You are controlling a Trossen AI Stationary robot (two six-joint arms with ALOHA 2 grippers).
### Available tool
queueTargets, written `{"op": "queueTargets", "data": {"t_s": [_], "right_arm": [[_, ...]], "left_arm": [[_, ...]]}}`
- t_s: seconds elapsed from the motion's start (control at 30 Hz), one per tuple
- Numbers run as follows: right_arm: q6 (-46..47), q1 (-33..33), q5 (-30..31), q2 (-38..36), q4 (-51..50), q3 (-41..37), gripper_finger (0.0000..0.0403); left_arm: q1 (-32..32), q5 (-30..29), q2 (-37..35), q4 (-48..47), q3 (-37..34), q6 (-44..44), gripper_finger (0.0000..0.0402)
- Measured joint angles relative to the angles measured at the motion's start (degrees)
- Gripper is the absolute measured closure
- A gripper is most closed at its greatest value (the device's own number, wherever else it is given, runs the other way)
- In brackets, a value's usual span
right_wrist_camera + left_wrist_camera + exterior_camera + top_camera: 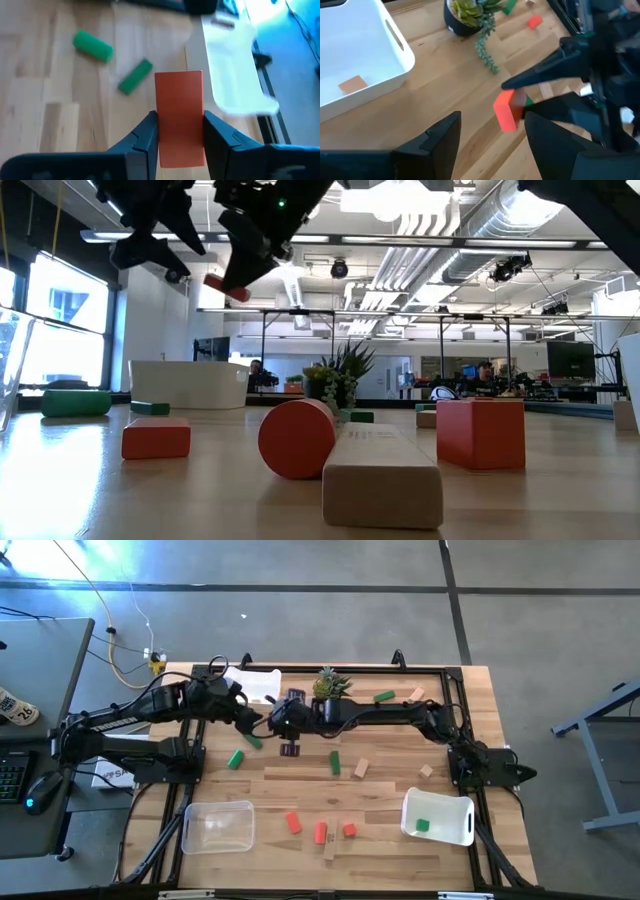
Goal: Sort & place blocks by color
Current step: Put the orange block into the transparent bin
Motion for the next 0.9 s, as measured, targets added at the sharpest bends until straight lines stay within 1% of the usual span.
{"op": "queueTargets", "data": {"t_s": [0.1, 0.2, 0.33, 0.43, 0.67, 0.8, 0.9], "right_arm": [[-2.5, -0.9, -1.7, 0.0, 0.7, 0.0, 0.0311], [-3.9, -1.3, -1.7, -0.4, 0.9, 0.0, 0.0311], [-4.2, -1.5, -0.6, -0.5, 1.4, 0.1, 0.0311], [-3.8, -1.5, -1.2, -0.5, 3.2, 0.1, 0.0311], [-2.1, -1.3, -1.9, -0.5, 4.1, 0.1, 0.0311], [-0.7, -0.6, -1.8, -0.5, 4.7, 0.1, 0.0311], [-0.2, -0.1, -1.7, -0.5, 4.9, 1.5, 0.0311]], "left_arm": [[1.2, 0.0, 0.3, 0.0, 0.0, -3.7, 0.0194], [2.2, 0.6, 0.8, 0.6, 0.0, -8.2, 0.0194], [3.1, 4.4, 1.4, 0.6, 0.0, -12.6, 0.0194], [3.1, 6.6, 1.4, 0.7, 0.0, -15.4, 0.0194], [3.0, 6.7, 1.4, 3.1, 0.0, -19.0, 0.0194], [3.0, 6.7, 1.4, 3.4, 0.0, -19.2, 0.0194], [3.0, 6.7, 1.4, 3.4, 0.0, -19.9, 0.0194]]}}
